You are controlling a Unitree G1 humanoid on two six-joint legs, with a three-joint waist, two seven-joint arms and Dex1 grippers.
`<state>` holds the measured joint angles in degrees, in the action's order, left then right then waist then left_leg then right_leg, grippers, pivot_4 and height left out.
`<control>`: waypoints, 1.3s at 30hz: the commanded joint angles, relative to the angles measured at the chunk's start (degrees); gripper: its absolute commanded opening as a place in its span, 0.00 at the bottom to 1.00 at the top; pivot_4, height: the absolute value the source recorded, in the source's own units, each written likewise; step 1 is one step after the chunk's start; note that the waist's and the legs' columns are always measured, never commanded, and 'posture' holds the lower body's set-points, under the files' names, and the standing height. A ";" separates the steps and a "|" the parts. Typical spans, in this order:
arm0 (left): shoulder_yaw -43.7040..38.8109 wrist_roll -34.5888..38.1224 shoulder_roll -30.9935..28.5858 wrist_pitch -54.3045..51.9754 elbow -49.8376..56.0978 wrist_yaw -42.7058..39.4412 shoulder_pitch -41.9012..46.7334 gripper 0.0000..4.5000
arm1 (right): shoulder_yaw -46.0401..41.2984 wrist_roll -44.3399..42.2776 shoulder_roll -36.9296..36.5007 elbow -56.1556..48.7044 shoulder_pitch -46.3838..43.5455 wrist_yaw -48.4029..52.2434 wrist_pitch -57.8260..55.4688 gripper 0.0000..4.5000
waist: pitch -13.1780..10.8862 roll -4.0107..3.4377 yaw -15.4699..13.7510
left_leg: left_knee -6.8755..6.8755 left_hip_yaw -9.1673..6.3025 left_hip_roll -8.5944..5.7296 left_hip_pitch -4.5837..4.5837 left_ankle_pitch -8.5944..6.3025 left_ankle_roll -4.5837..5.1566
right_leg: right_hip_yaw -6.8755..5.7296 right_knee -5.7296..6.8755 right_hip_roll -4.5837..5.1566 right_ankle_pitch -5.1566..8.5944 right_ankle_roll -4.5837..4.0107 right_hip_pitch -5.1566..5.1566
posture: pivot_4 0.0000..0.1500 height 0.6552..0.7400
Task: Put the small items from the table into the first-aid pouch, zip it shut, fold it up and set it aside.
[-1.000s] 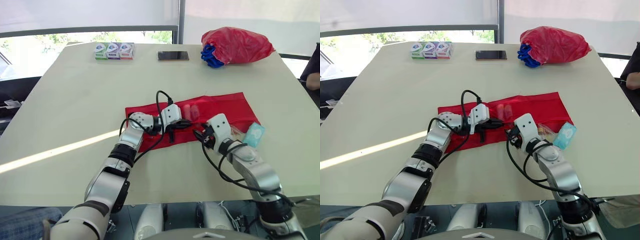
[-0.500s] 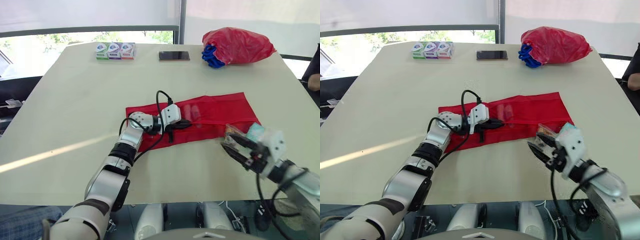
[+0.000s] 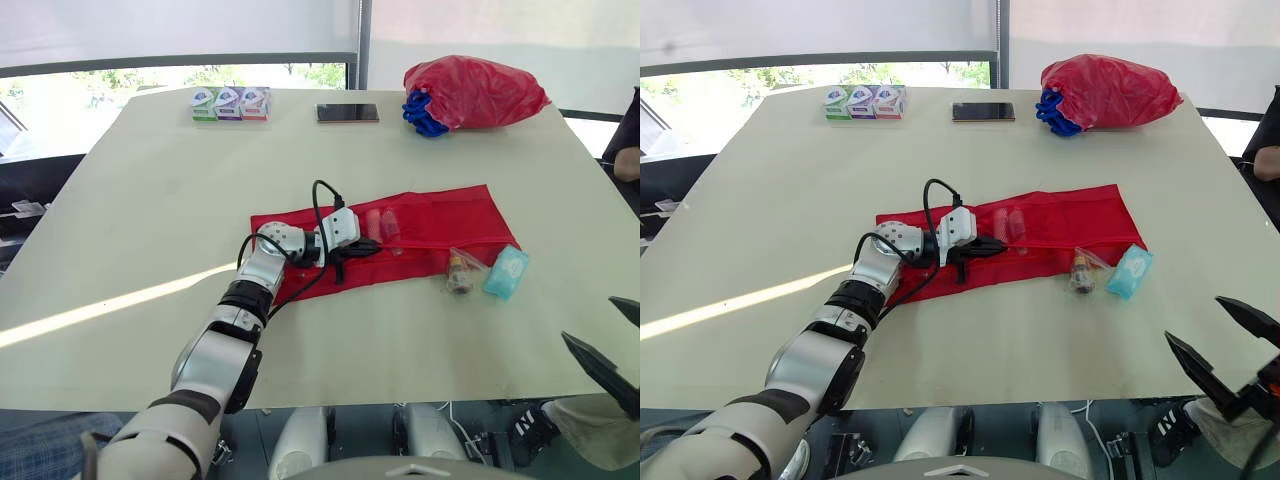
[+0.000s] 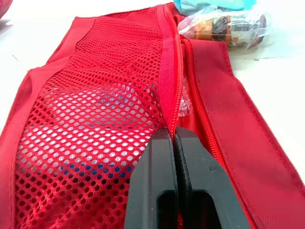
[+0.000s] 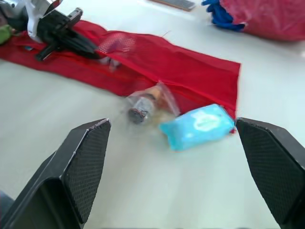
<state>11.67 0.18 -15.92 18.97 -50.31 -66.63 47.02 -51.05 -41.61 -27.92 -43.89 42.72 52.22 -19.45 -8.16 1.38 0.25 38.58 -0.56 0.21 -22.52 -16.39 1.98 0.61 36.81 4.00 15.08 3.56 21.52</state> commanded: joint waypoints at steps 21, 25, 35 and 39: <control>-0.84 -0.36 -1.67 4.73 -3.16 -0.25 3.24 0.00 | 45.44 20.85 -1.11 4.21 -30.67 -33.04 -16.69 0.99 | 0.00 0.06 0.21 | 0.03 -0.02 -0.05 -0.09 0.01 -0.01 | -0.02 0.01 0.00 0.00 -0.01 0.09 | 1.00 1.00; -0.84 -0.46 -1.61 4.89 -3.20 0.03 3.20 0.00 | 49.78 25.44 0.05 8.43 -33.29 -34.52 -15.74 0.99 | 0.00 0.06 0.09 | 0.04 -0.02 -0.06 -0.10 0.01 -0.02 | -0.02 0.02 0.01 0.00 -0.01 0.09 | 1.00 1.00; -0.79 -0.27 -1.46 4.72 -2.48 -0.16 2.79 0.00 | 50.47 29.84 3.92 13.82 -35.34 -37.02 -13.61 0.47 | 0.01 0.05 0.20 | 0.04 -0.02 -0.06 -0.09 0.01 -0.02 | -0.02 0.04 0.00 0.00 -0.01 0.10 | 1.00 1.00; -0.78 -0.21 -1.40 4.67 -2.49 -0.34 2.87 0.00 | 50.39 30.55 3.96 14.39 -35.38 -36.34 -12.99 0.19 | 0.01 0.05 0.24 | 0.04 -0.02 -0.06 -0.09 0.01 -0.02 | -0.02 0.04 0.00 0.00 -0.01 0.10 | 1.00 1.00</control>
<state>11.66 -0.51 -17.28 22.90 -53.64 -67.06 49.23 0.15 -11.51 -24.02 -28.80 7.76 15.85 -33.39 -8.16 1.42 0.49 38.62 -0.58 0.15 -22.61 -16.38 1.97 0.59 36.85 4.00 15.08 3.56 21.62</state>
